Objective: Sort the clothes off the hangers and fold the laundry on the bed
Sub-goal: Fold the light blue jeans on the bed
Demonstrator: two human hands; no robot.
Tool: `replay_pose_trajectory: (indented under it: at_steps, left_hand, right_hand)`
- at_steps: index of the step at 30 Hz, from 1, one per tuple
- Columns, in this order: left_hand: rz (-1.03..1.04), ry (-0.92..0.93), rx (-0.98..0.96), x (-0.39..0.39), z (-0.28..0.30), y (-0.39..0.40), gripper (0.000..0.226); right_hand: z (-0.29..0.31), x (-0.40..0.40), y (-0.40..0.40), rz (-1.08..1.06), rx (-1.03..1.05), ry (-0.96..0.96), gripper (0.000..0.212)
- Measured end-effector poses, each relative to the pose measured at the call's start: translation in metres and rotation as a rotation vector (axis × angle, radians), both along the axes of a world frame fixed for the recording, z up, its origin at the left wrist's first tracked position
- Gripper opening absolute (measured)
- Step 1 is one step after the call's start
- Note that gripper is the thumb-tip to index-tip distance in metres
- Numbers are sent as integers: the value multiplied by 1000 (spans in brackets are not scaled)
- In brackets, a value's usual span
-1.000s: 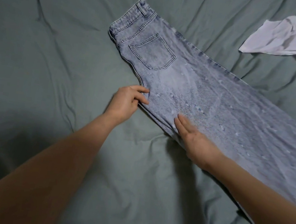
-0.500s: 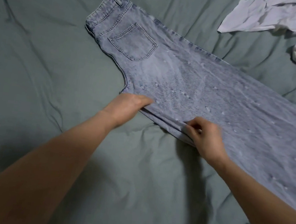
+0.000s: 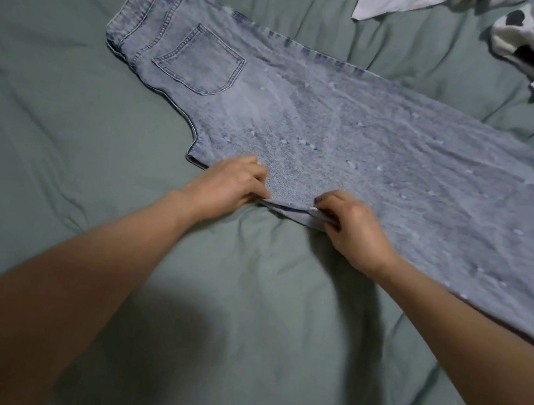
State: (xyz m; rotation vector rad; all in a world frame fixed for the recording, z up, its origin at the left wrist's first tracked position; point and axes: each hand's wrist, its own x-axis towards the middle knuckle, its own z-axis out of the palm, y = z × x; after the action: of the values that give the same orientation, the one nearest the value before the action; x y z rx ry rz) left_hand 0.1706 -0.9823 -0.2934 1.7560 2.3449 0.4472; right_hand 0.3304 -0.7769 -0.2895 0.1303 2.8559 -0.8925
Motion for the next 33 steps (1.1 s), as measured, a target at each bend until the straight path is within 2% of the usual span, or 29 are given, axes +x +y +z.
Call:
replay_pose_trajectory:
  at_steps: [4, 7, 10, 11, 13, 14, 15, 17, 19, 21, 23, 25, 28, 29, 31, 33]
  left_hand:
    - [-18, 24, -143, 6, 4, -1, 12]
    - [61, -17, -166, 20, 16, 13, 25]
    - [58, -96, -114, 50, 19, 41, 44]
    - [-1, -128, -180, 61, 17, 51, 50]
    - [-132, -156, -456, 78, 12, 67, 51]
    - [-133, -177, -562, 85, 14, 75, 49]
    - [-66, -193, -585, 89, 19, 83, 48]
    - [66, -144, -457, 99, 34, 103, 47]
    - [19, -106, -298, 117, 42, 125, 37]
    - [-76, -161, -153, 142, 45, 150, 32]
    - [-150, -200, -101, 171, 45, 181, 34]
    - [-232, -194, -58, 201, 43, 214, 37]
    - [-362, -154, -28, 244, 35, 259, 40]
    - [-390, -146, -32, 257, 31, 272, 41]
    - [-418, -155, -78, 279, 24, 292, 46]
    - [-418, -148, -132, 294, 21, 308, 53]
  right_hand:
    - [3, 22, 2, 85, 32, 1, 17]
    - [17, 37, 7, 151, 63, -88, 26]
    - [26, 60, 19, -70, 110, -24, 37]
    - [28, 72, 25, -104, 145, -41, 43]
    - [32, 101, 35, 3, 153, -201, 50]
    - [34, 118, 39, 74, 126, -274, 50]
    - [39, 134, 44, 94, 100, -308, 49]
    - [54, 166, 55, -104, 65, -235, 43]
    - [64, 200, 71, -408, 75, -20, 30]
    - [66, 235, 93, -629, 135, 122, 20]
    - [62, 270, 117, -752, 208, 108, 22]
    - [55, 299, 141, -828, 238, 32, 35]
    - [45, 326, 170, -823, 241, -81, 58]
    - [41, 332, 178, -832, 209, -103, 66]
    - [39, 337, 192, -968, -46, -102, 74]
    - [38, 338, 202, -1199, -366, -78, 62]
